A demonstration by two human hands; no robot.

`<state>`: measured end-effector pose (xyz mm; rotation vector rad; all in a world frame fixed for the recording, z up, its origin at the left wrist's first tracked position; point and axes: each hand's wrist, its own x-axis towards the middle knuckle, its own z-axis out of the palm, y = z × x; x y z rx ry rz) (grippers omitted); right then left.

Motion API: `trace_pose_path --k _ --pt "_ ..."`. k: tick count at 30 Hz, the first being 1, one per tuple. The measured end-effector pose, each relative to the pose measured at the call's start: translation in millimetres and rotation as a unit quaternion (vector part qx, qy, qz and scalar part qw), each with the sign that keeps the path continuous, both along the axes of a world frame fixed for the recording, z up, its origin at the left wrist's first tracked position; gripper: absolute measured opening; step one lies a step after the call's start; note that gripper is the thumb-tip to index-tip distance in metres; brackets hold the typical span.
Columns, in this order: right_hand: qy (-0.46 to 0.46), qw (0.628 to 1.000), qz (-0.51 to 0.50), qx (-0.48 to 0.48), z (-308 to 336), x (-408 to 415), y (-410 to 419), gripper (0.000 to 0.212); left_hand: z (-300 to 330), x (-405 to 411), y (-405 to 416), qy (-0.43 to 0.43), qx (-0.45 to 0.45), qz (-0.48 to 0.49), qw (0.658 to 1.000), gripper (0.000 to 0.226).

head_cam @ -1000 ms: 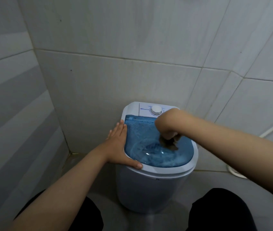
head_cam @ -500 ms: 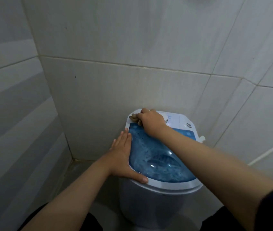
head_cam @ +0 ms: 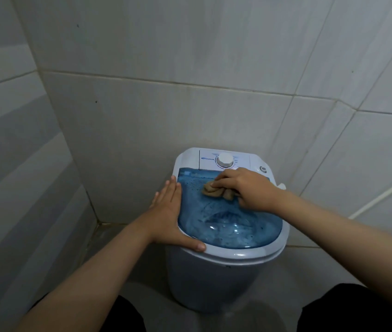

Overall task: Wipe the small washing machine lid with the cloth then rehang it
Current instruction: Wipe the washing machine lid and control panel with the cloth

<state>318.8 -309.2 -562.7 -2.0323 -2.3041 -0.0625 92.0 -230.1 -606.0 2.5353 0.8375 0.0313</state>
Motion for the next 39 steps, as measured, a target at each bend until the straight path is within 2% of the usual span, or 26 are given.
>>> trace_pose_path --k 6,10,13,14,15,17,21,28,36,39 --pt "0.006 0.997 -0.070 0.012 1 22 -39 0.061 4 -3 6 -0.001 0.002 0.001 1.000 0.163" --pt "0.002 0.994 -0.110 0.028 -2 1 -55 0.055 7 -10 15 0.010 0.004 0.013 1.000 0.161" --pt "0.008 0.982 -0.180 0.057 -14 -31 -72 0.049 5 -13 16 0.013 0.005 0.019 1.000 0.161" --pt "0.008 0.973 -0.221 0.066 -15 -40 -95 0.047 9 -4 3 0.022 0.006 -0.006 1.000 0.161" --pt "0.011 0.963 -0.263 0.065 -15 -47 -113 0.046 11 5 -9 0.030 0.006 -0.026 0.999 0.161" --pt "0.017 0.958 -0.286 0.030 -20 -64 -113 0.043 10 6 -10 0.032 0.006 -0.022 0.999 0.162" --pt "0.010 0.975 -0.221 0.006 -14 -82 -100 0.043 9 5 -5 0.033 0.007 -0.018 0.999 0.163" --pt "0.005 1.000 -0.027 0.006 -23 -87 -80 0.042 6 3 -1 0.036 0.010 -0.012 0.999 0.169" --pt "-0.018 0.998 0.041 -0.039 -7 -50 -97 0.052 5 2 -2 0.033 0.014 -0.006 0.999 0.163" --pt "-0.042 0.995 0.061 -0.068 3 -32 -104 0.049 3 1 -1 0.029 0.013 -0.006 0.999 0.161"
